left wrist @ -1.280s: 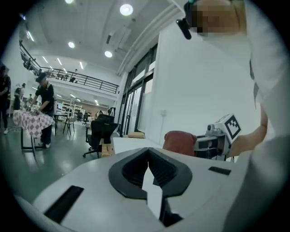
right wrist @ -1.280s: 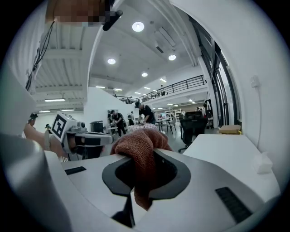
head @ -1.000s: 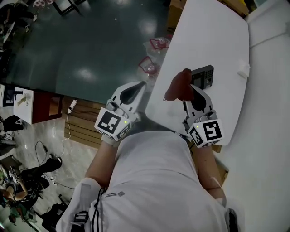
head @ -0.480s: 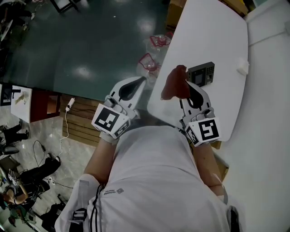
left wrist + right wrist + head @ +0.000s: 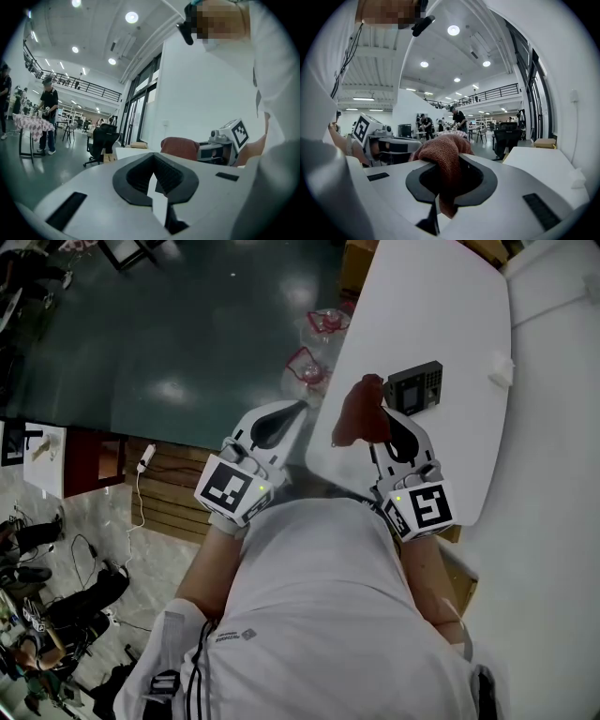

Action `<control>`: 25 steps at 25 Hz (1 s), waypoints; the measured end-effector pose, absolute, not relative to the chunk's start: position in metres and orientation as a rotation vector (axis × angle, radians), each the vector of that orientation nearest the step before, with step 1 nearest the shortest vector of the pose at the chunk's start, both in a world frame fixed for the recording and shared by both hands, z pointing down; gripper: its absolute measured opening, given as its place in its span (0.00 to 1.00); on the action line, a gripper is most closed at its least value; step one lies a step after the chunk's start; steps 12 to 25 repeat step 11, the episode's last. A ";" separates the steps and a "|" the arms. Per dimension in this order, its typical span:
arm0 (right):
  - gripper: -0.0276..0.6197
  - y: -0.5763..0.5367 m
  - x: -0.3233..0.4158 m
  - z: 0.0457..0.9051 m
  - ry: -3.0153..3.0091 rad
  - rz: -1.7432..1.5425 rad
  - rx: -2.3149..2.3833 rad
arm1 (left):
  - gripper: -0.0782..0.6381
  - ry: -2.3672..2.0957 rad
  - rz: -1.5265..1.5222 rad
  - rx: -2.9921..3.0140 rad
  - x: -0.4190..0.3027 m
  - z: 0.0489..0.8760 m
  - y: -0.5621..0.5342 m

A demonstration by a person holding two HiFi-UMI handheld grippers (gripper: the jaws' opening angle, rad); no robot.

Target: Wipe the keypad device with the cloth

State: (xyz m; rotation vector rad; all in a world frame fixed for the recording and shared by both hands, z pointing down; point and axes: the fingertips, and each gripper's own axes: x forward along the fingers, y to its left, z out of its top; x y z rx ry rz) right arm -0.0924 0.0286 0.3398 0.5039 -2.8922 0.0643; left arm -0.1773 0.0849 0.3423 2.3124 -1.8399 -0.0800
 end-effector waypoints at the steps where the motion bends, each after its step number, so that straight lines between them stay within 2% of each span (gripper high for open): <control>1: 0.12 0.029 -0.092 0.340 -2.892 0.065 0.507 | 0.13 -1.842 -0.073 2.317 -0.177 0.343 0.085; 25: 0.12 0.032 -0.092 0.343 -2.878 0.088 0.535 | 0.13 -1.836 -0.086 2.315 -0.182 0.347 0.089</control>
